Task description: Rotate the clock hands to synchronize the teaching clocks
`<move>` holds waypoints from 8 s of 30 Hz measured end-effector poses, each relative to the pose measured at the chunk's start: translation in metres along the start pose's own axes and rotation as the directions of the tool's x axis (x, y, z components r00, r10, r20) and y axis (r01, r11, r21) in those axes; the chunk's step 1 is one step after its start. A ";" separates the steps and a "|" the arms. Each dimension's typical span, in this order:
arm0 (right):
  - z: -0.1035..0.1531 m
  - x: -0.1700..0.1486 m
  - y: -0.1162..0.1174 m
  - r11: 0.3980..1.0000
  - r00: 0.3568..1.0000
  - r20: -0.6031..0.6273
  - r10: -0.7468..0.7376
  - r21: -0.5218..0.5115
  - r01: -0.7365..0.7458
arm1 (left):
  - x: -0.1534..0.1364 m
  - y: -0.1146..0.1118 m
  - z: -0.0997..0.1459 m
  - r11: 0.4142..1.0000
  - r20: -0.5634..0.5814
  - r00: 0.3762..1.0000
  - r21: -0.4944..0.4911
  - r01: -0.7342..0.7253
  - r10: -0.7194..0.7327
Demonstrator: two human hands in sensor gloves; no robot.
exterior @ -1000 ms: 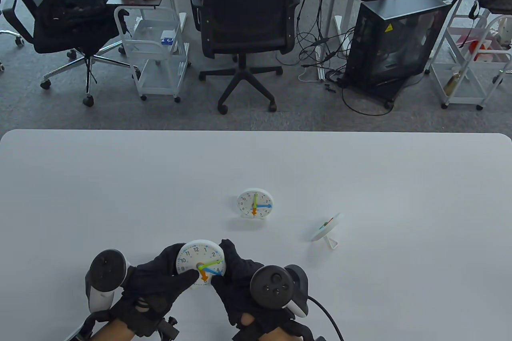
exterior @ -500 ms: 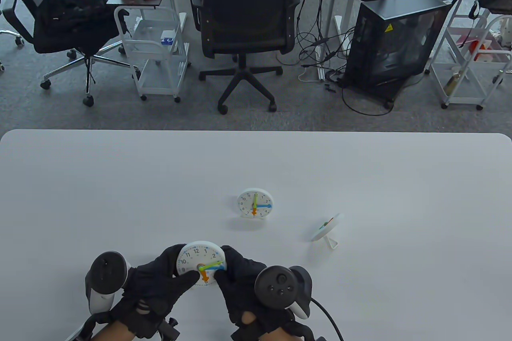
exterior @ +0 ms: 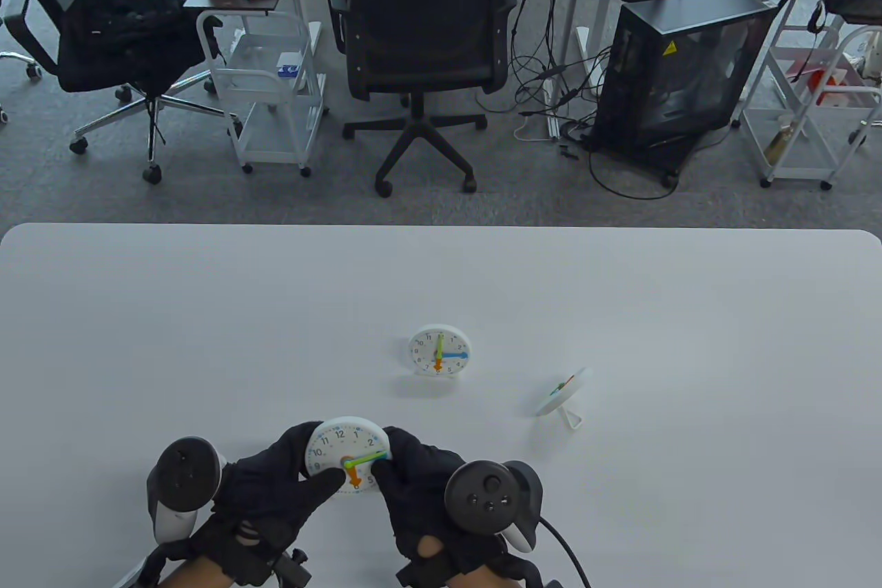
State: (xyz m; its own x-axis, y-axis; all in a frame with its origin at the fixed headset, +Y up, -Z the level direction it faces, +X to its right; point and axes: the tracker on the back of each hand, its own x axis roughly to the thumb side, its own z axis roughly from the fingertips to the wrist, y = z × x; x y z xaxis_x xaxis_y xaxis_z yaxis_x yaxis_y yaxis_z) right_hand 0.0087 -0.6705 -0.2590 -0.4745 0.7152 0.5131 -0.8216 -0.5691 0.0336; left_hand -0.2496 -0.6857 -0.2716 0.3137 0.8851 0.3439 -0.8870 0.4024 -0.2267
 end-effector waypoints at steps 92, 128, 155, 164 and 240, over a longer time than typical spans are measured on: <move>0.001 -0.009 0.002 0.999 0.994 -0.106 -0.011 0.031 0.014 | 0.021 -0.016 0.007 0.932 0.177 0.916 0.021 0.363 -0.360; 0.010 -0.075 -0.107 0.850 0.957 -0.288 0.044 -0.493 -0.187 | -0.105 0.046 -0.052 0.991 -0.402 0.912 0.071 0.116 -0.078; 0.012 -0.077 -0.117 0.819 0.960 -0.280 0.027 -0.544 -0.182 | -0.134 0.003 -0.168 0.979 -0.484 0.852 -0.131 0.154 -0.199; 0.014 -0.100 -0.129 0.799 0.915 -0.400 0.046 -0.536 -0.274 | -0.118 0.017 -0.133 0.990 -0.440 0.888 -0.023 0.136 -0.132; -0.009 -0.021 -0.021 0.935 0.925 -0.165 -0.343 0.034 0.353 | -0.011 -0.016 0.009 0.958 -0.089 0.954 0.036 -0.284 0.286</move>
State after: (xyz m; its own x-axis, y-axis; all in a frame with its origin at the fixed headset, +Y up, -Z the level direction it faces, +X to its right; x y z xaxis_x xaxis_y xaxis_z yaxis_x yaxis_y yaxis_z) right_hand 0.0331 -0.6692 -0.2783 -0.2088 0.9237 0.3213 -0.9249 -0.2933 0.2421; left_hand -0.2416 -0.7042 -0.2640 0.0754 0.9803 0.1825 -0.9512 0.1256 -0.2817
